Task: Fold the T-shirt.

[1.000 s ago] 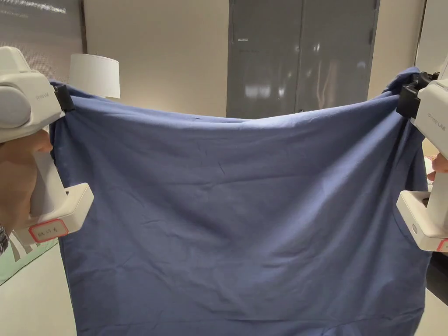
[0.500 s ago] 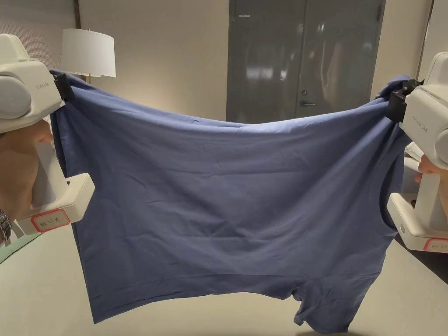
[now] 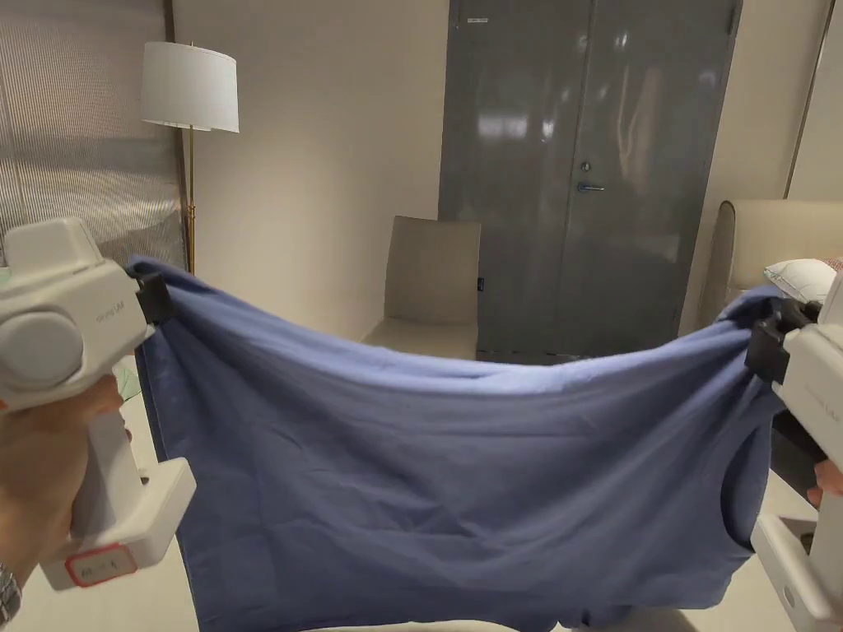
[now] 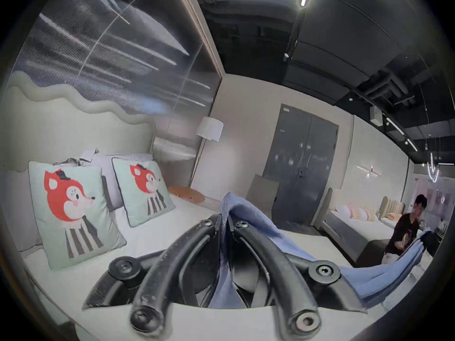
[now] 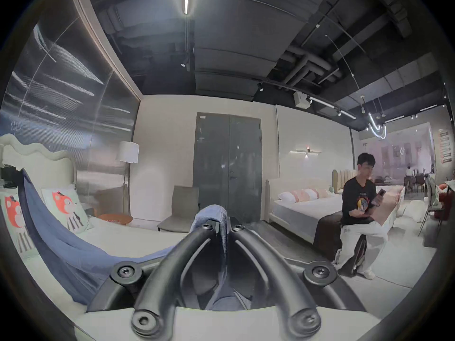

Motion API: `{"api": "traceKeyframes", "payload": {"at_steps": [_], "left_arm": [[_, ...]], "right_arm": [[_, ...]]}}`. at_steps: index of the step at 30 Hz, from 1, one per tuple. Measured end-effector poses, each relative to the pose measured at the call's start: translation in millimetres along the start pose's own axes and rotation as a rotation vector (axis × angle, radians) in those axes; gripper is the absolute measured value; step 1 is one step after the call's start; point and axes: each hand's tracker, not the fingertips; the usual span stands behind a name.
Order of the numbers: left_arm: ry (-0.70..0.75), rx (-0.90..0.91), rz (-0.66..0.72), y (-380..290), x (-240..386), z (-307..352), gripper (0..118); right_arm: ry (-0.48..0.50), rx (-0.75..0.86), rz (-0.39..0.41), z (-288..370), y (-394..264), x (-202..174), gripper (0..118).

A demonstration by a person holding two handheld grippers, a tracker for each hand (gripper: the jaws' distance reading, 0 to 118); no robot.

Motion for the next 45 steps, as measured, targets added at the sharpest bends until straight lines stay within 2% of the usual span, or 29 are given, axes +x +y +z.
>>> {"api": "traceKeyframes", "payload": {"at_steps": [5, 8, 12, 19, 23, 27, 34, 45], "left_arm": [[-0.002, -0.086, -0.090, -34.5, -14.6, 63.4, 1], [-0.018, -0.156, -0.070, -55.2, -28.6, 103.0, 1], [-0.036, -0.285, -0.030, -89.2, -48.7, 154.5, 1], [0.005, -0.478, -0.155, -159.2, -78.1, 226.0, 1], [0.014, -0.596, -0.177, -199.2, -105.1, 255.1, 1], [0.051, -0.692, -0.168, -231.5, -130.6, 270.5, 1], [0.099, -0.784, -0.151, -267.1, -162.4, 270.9, 1], [0.118, -0.881, -0.201, -299.1, -174.2, 263.0, 2]], "right_arm": [[0.022, -0.091, -0.001, 63.7, -30.2, 17.0, 5], [0.031, -0.154, 0.024, 107.4, -51.5, 26.2, 5], [0.038, -0.245, 0.011, 165.9, -85.4, 37.1, 5], [0.082, -0.452, 0.023, 242.4, -132.8, 46.8, 5], [0.090, -0.593, 0.070, 276.2, -158.4, 51.6, 5], [0.085, -0.712, 0.093, 301.1, -183.8, 58.3, 5], [0.041, -0.884, 0.070, 324.2, -224.8, 73.6, 5], [0.017, -0.971, 0.048, 326.1, -266.9, 85.3, 5]]}}
